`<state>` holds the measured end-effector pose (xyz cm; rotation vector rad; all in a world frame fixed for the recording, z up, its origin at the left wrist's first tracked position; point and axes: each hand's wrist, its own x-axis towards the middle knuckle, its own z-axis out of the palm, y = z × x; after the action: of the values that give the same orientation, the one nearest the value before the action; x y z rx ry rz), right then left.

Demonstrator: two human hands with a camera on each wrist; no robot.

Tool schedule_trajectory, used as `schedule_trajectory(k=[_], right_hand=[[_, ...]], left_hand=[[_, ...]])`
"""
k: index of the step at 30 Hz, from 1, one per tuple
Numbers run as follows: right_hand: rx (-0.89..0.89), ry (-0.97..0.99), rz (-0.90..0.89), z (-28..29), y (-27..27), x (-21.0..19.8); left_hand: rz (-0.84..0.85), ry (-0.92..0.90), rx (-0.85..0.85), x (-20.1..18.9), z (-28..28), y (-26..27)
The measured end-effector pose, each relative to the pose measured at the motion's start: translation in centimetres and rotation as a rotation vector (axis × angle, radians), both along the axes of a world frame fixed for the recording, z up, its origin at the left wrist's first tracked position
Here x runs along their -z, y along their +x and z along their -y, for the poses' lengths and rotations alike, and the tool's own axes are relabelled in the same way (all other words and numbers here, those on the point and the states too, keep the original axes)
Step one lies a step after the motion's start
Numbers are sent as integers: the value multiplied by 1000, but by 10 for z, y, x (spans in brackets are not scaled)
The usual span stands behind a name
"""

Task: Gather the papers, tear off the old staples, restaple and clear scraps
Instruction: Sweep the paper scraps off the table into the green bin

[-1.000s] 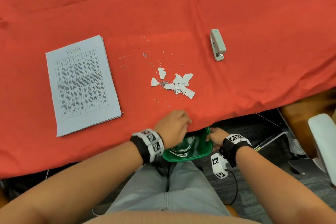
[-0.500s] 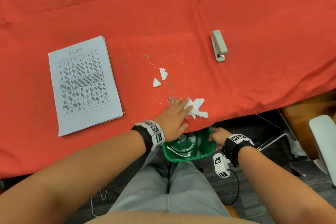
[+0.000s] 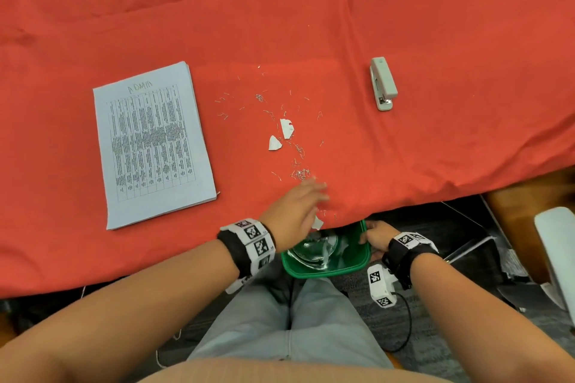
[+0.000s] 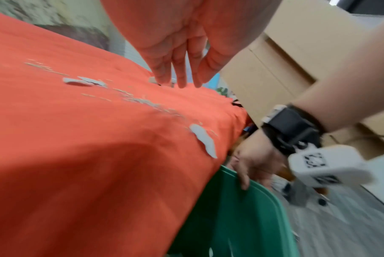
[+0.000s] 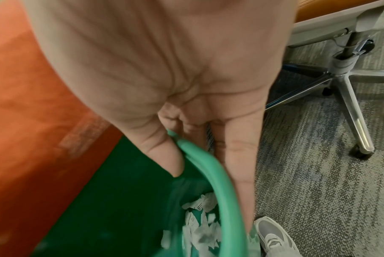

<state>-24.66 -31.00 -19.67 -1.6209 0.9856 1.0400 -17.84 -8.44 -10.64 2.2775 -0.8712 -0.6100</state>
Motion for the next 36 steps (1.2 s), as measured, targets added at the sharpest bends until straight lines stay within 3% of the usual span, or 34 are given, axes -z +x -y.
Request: schedule_trajectory(k=[3,5,11,14,16,19,24,29,32,34,36], right_hand=[[16,2,-10,-1,1,0],[21,4,-18,-1,1,1],[55,37,-21,1,-1,11],[60,31,-12,-1,-1,8],[70,34,-11,-2,-1,6],[72,33,-14,-1,-1,8],[103,30,-17,-1,1,10],[88,25,-21,1,1,16],[70,16,-25,1,2,13],[67,19,-25,3,2,14],[59,16,-28,5,3,19]], left_hand=[[-6,130,-147,6,-3,22],[-14,236,-154,11,-5,24],[31,276,152,19,2,-19],[-25,274,282,22,2,-41],[-78,220,309,22,2,-44],[1,128,218,17,4,-29],[69,289,120,13,12,0],[104,361,349,21,12,-22],[-72,339,454,12,8,-39],[-173,243,391,2,4,-35],[-126,114,224,-7,0,-16]])
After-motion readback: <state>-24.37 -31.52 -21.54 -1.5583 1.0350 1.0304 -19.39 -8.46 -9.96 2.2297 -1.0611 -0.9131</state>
